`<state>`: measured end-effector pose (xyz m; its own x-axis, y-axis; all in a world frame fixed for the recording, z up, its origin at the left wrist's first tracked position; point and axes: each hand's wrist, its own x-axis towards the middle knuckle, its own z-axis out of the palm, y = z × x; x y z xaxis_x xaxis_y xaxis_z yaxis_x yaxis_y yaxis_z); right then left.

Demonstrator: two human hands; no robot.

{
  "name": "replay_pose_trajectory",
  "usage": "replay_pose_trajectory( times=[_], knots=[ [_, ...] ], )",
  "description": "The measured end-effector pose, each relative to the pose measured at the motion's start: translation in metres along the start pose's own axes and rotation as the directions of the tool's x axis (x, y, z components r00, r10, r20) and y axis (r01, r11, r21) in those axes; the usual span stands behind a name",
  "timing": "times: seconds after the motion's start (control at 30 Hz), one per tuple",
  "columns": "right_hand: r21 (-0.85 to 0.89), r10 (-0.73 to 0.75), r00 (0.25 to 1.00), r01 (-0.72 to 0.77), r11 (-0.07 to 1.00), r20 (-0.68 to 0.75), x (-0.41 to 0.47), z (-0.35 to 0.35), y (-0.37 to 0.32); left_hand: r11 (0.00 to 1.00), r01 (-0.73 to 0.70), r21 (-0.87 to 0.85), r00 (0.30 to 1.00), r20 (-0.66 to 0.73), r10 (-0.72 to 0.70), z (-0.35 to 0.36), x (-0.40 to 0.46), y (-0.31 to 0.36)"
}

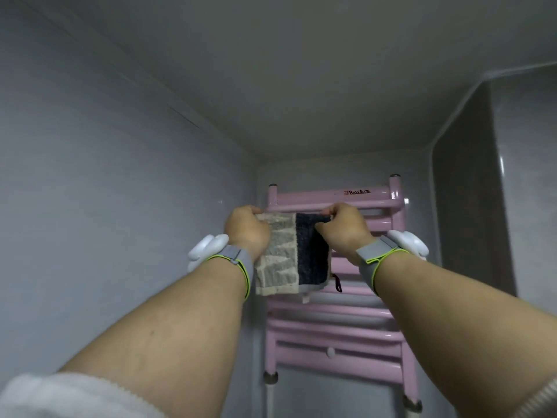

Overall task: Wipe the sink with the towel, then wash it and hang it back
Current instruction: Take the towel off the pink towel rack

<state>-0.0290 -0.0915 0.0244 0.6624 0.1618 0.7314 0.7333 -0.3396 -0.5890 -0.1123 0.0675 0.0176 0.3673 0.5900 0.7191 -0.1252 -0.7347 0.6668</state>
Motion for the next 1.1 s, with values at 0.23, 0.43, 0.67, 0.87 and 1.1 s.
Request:
replay_pose_trajectory(
  times=[0.23, 0.43, 0.67, 0.87, 1.1],
  knots=[
    [0.012, -0.095, 0.99, 0.094, 0.996, 0.107, -0.061, -0.023, 0.007, 0.953, 0.101, 0.286, 0.993, -0.092, -0.078, -0.039, -0.081, 0.019],
    [0.205, -0.087, 0.95, 0.025, 0.979, 0.301, -0.133, -0.035, 0.026, 0.896, 0.175, 0.407, 0.984, -0.112, -0.141, -0.076, -0.18, 0.04],
    [0.342, -0.156, 0.891, 0.001, 0.94, 0.427, -0.208, -0.052, -0.011, 0.83, 0.277, 0.484, 0.958, -0.202, -0.202, -0.149, -0.263, 0.061],
    [0.519, -0.245, 0.86, -0.026, 0.855, 0.447, -0.26, -0.078, -0.082, 0.78, 0.292, 0.554, 0.95, -0.263, -0.169, -0.233, -0.318, 0.101],
    [0.624, -0.366, 0.683, -0.17, 0.763, 0.633, -0.411, -0.072, -0.181, 0.625, 0.433, 0.649, 0.899, -0.367, -0.241, -0.377, -0.439, 0.125]
  ],
)
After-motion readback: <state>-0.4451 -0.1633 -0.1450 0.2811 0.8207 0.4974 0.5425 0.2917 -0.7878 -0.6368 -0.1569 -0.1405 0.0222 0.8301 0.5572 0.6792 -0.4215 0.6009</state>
